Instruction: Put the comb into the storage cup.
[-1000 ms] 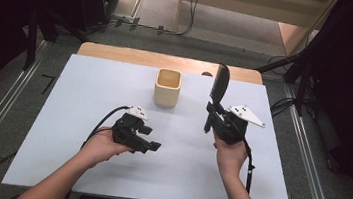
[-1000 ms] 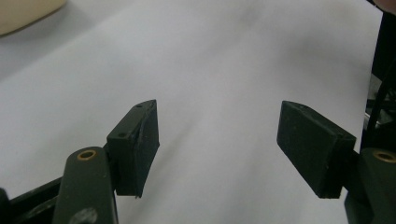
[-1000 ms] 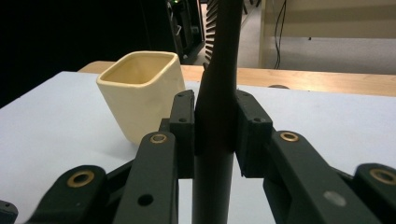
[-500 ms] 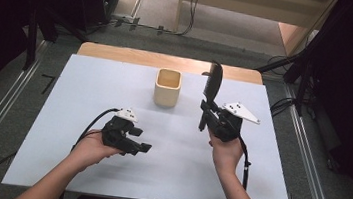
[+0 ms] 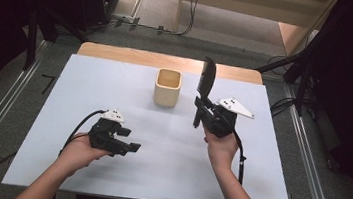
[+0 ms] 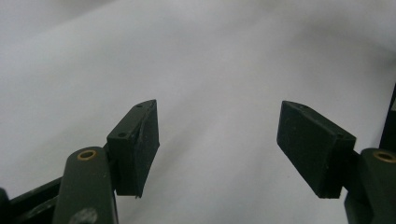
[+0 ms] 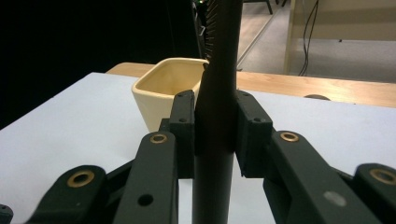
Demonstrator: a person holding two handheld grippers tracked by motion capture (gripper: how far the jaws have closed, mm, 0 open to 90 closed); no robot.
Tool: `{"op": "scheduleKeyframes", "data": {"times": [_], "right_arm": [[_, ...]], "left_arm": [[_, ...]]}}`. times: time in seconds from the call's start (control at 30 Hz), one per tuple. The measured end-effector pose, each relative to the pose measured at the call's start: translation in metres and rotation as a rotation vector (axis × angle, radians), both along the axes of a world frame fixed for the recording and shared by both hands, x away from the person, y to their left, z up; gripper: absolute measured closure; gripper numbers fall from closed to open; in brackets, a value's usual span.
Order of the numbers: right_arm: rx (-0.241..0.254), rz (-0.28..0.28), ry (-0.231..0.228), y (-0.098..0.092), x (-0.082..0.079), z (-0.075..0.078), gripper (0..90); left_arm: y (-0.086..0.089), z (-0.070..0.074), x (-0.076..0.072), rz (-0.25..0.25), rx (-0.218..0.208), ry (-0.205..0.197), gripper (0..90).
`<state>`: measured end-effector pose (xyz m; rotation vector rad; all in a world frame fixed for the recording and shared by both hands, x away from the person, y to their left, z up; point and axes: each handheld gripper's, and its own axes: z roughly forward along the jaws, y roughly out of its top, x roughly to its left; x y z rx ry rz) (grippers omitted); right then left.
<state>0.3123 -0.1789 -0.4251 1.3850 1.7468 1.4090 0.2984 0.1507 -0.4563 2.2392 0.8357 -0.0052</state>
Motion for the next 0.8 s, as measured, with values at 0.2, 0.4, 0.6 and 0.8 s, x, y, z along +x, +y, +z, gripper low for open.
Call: {"op": "scheduleKeyframes", "data": {"times": [0.2, 0.4, 0.6, 0.8], "right_arm": [[-0.003, 0.02, 0.0, 0.007, 0.005, 0.001, 69.8], [-0.002, 0.038, 0.0, 0.014, 0.009, 0.001, 69.8], [-0.008, 0.057, -0.001, 0.022, 0.013, 0.002, 69.9], [-0.011, 0.057, -0.003, 0.026, 0.018, 0.005, 69.9]], "left_arm": [[0.012, 0.001, -0.005, 0.035, -0.001, -0.004, 30.7], [0.021, 0.0, -0.008, 0.064, -0.003, -0.006, 30.7], [0.027, 0.0, -0.009, 0.076, -0.01, -0.007, 30.7], [0.031, -0.001, -0.009, 0.084, -0.01, -0.007, 30.8]]}}
